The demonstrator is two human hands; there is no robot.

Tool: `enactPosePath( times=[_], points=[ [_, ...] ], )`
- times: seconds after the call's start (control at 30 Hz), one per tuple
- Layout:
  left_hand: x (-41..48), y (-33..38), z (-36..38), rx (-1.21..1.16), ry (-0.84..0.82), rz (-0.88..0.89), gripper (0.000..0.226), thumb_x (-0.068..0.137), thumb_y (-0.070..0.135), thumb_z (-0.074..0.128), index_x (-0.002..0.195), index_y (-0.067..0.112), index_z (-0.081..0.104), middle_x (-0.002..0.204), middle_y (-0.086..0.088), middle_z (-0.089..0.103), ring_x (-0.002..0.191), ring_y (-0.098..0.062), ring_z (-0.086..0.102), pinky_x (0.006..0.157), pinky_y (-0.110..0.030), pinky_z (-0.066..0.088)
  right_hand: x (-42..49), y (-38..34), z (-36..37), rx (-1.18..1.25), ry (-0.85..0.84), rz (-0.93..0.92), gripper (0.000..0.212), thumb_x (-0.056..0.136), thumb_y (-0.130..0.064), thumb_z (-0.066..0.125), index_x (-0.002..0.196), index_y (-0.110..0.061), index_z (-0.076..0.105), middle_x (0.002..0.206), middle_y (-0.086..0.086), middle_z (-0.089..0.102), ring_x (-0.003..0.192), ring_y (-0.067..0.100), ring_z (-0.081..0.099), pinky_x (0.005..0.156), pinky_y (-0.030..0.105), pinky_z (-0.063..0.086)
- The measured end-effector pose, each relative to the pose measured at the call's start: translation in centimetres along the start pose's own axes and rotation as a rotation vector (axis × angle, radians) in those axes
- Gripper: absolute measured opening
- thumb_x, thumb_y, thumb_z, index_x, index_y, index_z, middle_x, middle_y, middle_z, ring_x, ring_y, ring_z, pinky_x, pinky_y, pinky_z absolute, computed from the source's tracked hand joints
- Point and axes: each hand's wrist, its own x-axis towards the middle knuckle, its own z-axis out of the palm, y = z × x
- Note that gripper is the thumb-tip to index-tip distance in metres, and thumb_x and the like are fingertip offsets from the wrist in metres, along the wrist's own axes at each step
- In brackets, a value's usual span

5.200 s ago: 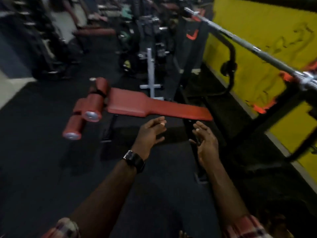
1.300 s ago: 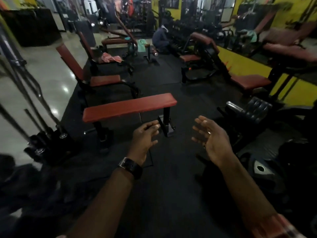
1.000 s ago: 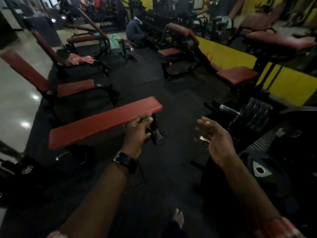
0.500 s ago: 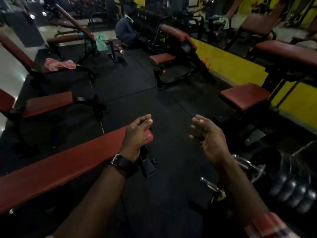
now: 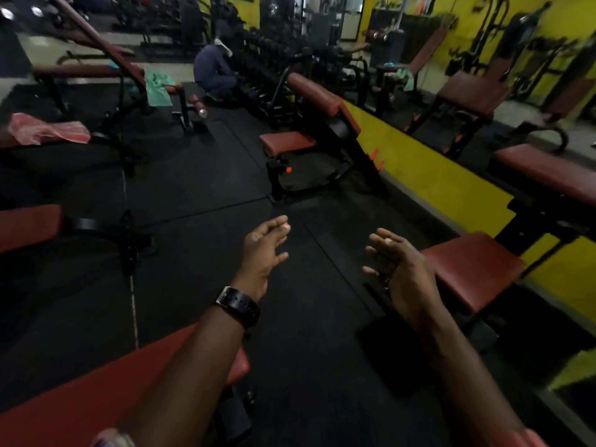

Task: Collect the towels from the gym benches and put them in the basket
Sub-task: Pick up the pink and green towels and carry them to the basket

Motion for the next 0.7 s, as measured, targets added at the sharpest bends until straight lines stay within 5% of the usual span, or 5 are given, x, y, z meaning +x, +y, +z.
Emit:
enactPosePath(
  times=[0.27,0.7],
  points=[
    [18.5,0.5,2.5,0.013,0.059,-0.012,0.021,0.094,0.021,0.062,0.114,0.025,0.069,0.116,0.010,0.067,0.116,-0.014,0.059,0.090,-0.037,0.052,19.9,-1.3,3.7,-0.037,-0.019,0.029,0.029,0.096,-0.021,0.050,0.120,-0.020,0.066,0.122,0.001,0.070,0.112,0.020,0.066,0.081,0.040,0.055],
    [43.0,4.3,-1.1,0.006,0.431,0.010,0.017,0.093,0.021,0.064,0.105,0.032,0.069,0.112,0.013,0.068,0.113,-0.005,0.060,0.094,-0.038,0.052,51.6,0.1,21.1,-0.012,-0.382,0.239,0.026,0.099,-0.015,0.047,0.118,-0.018,0.064,0.127,0.006,0.065,0.115,0.022,0.063,0.085,0.042,0.053]
  ],
)
